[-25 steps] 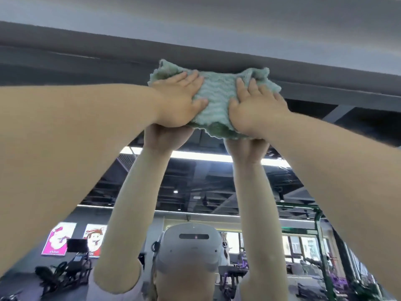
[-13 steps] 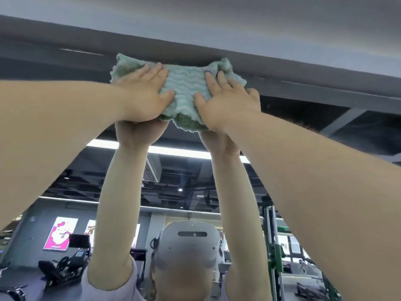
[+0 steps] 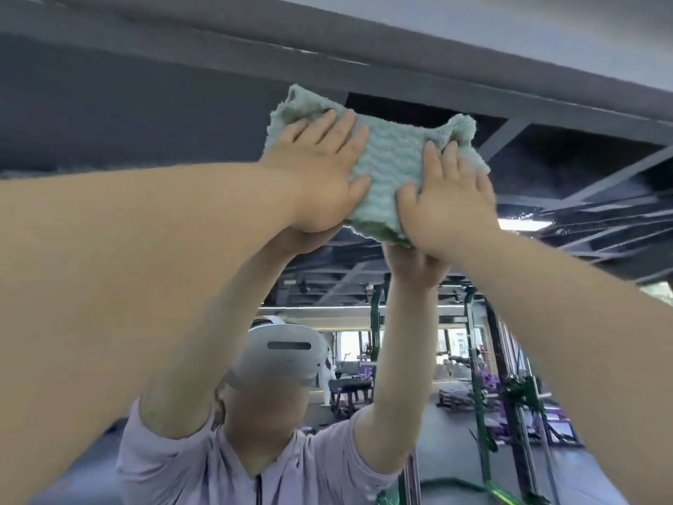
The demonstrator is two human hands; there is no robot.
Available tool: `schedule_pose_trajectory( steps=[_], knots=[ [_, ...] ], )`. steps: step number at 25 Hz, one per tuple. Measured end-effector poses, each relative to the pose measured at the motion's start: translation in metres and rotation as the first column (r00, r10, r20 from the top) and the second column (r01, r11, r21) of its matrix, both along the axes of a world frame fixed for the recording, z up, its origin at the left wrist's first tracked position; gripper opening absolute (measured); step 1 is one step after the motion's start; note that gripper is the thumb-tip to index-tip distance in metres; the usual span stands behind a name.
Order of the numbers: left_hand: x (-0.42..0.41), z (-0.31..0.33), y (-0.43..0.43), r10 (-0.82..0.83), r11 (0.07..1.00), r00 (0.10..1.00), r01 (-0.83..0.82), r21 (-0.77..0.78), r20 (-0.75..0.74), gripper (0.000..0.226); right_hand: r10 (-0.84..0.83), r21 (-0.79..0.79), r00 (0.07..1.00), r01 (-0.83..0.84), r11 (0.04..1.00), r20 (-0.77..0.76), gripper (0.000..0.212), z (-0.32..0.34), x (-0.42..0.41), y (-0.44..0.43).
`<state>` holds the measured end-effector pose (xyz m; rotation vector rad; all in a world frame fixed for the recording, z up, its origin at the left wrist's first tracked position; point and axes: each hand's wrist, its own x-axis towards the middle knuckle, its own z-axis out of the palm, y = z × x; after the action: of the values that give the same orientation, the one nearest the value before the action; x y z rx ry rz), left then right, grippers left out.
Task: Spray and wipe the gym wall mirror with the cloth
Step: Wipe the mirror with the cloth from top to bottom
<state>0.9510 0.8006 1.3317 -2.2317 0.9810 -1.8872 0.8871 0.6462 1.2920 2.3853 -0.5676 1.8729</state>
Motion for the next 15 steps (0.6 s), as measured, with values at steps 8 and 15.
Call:
schedule_pose_trajectory(
  steps=[8,15],
  knots=[
    [0.037,-0.078,0.131,0.063,0.963,0.993,-0.086,-0.257,-0.096,0.077,0.185,-0.264,0.972,-0.219,0.939,-0.147,0.069,-0.022,0.042,0.122],
    [0.039,-0.152,0.200,0.124,0.957,0.963,-0.180,-0.229,-0.238,0.087,0.185,-0.371,0.945,-0.279,0.886,-0.269,0.065,-0.096,0.048,0.178]
  ],
)
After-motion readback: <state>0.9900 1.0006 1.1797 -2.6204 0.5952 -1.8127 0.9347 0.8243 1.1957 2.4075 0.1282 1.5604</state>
